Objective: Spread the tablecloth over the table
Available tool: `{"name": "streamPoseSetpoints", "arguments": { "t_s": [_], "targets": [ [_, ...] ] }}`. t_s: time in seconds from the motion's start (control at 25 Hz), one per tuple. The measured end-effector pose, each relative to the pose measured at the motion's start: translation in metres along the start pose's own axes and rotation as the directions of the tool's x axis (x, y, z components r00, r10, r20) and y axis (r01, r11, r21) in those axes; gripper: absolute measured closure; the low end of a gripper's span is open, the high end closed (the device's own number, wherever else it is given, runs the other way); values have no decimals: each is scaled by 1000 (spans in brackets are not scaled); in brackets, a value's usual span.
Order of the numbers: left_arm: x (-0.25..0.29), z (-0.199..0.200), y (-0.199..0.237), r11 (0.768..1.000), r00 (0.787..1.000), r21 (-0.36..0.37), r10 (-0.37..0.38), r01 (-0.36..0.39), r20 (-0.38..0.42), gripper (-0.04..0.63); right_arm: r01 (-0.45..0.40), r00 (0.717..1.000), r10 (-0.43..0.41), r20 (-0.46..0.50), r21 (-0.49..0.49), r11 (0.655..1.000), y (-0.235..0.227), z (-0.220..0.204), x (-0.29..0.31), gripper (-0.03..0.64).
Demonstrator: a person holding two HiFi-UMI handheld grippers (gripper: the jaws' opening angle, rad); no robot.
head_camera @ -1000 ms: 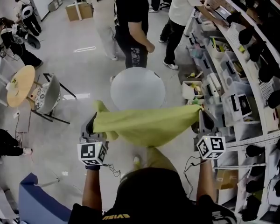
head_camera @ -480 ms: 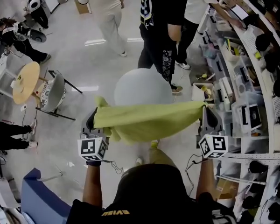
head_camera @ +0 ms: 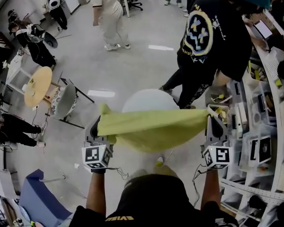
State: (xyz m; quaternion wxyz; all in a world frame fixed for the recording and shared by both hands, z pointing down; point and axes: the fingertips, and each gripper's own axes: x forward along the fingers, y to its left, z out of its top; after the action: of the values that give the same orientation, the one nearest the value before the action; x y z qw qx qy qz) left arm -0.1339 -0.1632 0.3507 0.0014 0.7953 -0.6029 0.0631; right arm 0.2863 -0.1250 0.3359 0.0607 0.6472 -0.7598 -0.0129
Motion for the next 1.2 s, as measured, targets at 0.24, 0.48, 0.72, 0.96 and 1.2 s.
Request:
{"name": "streamPoseSetpoints", "arguments": {
  "t_s": [0.24,0.48,0.72,0.96,1.2],
  "targets": [
    [41,0,5,999,999,41,27,-26,-35,577,-21,1000,21,-12,-2,1000,-15,-4,53,612],
    [86,-9,30,999,999,34,-9,11,-51,577,-9,999,8,-35,-27,1000,-8,-2,104,612],
    [145,-22,68,996,994,18,-90,91,-70,577,50,997,-50,-67,-12,999,9,-4,154,612],
    [200,-41,103,981,976,-7,-196,196,-95,577,137,984,-142,-108,-54,989,32,-4,190,612],
    [261,-74,110,958,946,100,-245,270,-211,577,154,975,-167,-144,-94,984,25,-20,230,612]
  ]
}}
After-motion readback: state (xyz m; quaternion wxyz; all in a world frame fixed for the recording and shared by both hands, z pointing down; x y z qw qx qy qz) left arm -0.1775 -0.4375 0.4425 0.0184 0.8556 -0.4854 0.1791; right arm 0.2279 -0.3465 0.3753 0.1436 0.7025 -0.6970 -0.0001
